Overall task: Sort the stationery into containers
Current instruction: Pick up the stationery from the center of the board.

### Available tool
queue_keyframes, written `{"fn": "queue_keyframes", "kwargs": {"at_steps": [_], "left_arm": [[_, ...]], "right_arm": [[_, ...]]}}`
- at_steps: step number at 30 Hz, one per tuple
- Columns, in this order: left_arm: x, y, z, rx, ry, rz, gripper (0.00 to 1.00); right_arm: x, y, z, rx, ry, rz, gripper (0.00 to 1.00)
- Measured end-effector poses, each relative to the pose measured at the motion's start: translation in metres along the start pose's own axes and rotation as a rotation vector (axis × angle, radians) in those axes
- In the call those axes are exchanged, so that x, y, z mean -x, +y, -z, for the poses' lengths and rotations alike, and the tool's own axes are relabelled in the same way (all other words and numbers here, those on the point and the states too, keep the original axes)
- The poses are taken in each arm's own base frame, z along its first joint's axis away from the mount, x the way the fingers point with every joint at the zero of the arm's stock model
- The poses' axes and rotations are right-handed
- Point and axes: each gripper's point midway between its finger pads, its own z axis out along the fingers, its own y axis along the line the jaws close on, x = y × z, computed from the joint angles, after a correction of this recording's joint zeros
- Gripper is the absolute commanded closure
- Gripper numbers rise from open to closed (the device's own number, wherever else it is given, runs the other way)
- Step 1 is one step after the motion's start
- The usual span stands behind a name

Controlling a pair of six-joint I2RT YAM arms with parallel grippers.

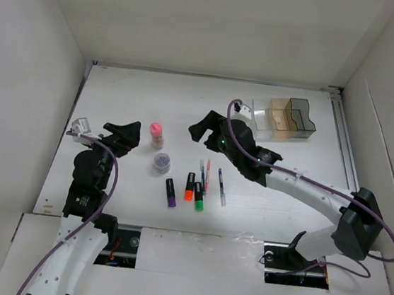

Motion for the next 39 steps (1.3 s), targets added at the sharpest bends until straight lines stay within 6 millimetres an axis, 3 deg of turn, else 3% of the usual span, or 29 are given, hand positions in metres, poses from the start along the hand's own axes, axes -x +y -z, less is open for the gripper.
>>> {"fn": "queue_keyframes", "kwargs": {"at_steps": [2, 4, 5, 6, 7, 9, 10, 13, 16, 17, 21, 24, 29, 39], "left_arm": [[-0.004, 0.003, -0.001, 0.011, 0.017, 0.004, 0.00], [-0.011, 0.010, -0.002, 0.046, 0.044, 0.017, 0.00], [-0.016, 0.014, -0.003, 0.062, 0.061, 0.017, 0.00], [-0.020, 0.018, -0.003, 0.077, 0.076, 0.015, 0.00], [-0.023, 0.020, -0.002, 0.084, 0.083, 0.013, 0.00], [-0.031, 0.031, -0.001, 0.112, 0.097, 0.011, 0.00], [-0.035, 0.037, 0.000, 0.132, 0.102, 0.009, 0.00], [-0.042, 0.057, 0.003, 0.204, 0.104, 0.000, 0.00], [-0.039, 0.065, 0.004, 0.242, 0.084, -0.020, 0.00], [-0.037, 0.067, 0.004, 0.251, 0.073, -0.026, 0.00], [-0.030, 0.078, 0.004, 0.310, 0.024, -0.021, 0.00], [-0.031, 0.090, 0.005, 0.361, 0.011, -0.029, 0.00], [-0.027, 0.106, 0.009, 0.436, -0.018, -0.049, 0.00], [-0.021, 0.097, 0.010, 0.388, -0.037, -0.068, 0.05]], "right_arm": [[-0.002, 0.008, -0.012, -0.004, 0.002, 0.006, 0.08], [-0.005, 0.017, -0.021, -0.001, 0.008, 0.011, 0.23], [-0.008, 0.021, -0.024, 0.003, 0.012, 0.015, 0.33], [-0.011, 0.025, -0.027, 0.005, 0.017, 0.020, 0.50], [-0.013, 0.027, -0.030, 0.005, 0.023, 0.025, 0.84], [-0.017, 0.031, -0.034, 0.006, 0.035, 0.032, 1.00], [-0.018, 0.033, -0.037, 0.003, 0.038, 0.034, 1.00], [-0.020, 0.040, -0.044, 0.005, 0.049, 0.049, 1.00], [-0.022, 0.048, -0.052, 0.006, 0.054, 0.078, 0.62], [-0.024, 0.051, -0.055, 0.005, 0.061, 0.090, 0.41], [-0.038, 0.064, -0.072, -0.003, 0.082, 0.145, 0.15], [-0.056, 0.066, -0.084, -0.026, 0.113, 0.190, 0.09], [-0.081, 0.061, -0.106, -0.066, 0.163, 0.254, 0.09], [-0.102, 0.045, -0.155, -0.170, 0.142, 0.348, 0.09]]}}
